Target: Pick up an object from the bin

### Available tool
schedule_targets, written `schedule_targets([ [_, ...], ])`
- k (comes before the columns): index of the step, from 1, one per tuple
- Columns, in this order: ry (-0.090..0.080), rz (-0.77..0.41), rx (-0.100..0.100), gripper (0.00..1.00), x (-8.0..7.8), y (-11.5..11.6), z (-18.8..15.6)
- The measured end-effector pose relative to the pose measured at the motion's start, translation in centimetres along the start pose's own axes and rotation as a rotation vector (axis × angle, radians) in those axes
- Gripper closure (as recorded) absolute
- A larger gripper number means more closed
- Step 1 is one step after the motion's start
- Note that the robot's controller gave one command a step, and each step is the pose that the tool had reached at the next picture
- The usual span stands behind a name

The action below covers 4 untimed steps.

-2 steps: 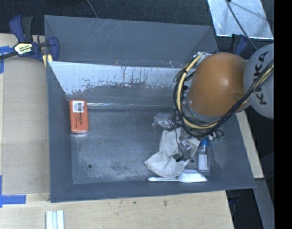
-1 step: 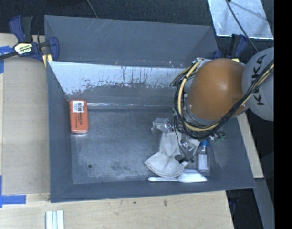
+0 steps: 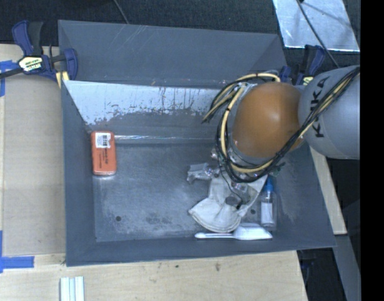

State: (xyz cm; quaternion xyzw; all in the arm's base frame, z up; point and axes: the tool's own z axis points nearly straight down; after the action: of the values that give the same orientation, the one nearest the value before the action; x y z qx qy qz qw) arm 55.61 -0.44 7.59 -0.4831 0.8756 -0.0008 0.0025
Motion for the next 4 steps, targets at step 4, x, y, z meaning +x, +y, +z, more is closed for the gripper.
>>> schedule_targets([
  [4, 0.004, -0.040, -0.009, 1.00, 0.5, 1.4, -1.9],
])
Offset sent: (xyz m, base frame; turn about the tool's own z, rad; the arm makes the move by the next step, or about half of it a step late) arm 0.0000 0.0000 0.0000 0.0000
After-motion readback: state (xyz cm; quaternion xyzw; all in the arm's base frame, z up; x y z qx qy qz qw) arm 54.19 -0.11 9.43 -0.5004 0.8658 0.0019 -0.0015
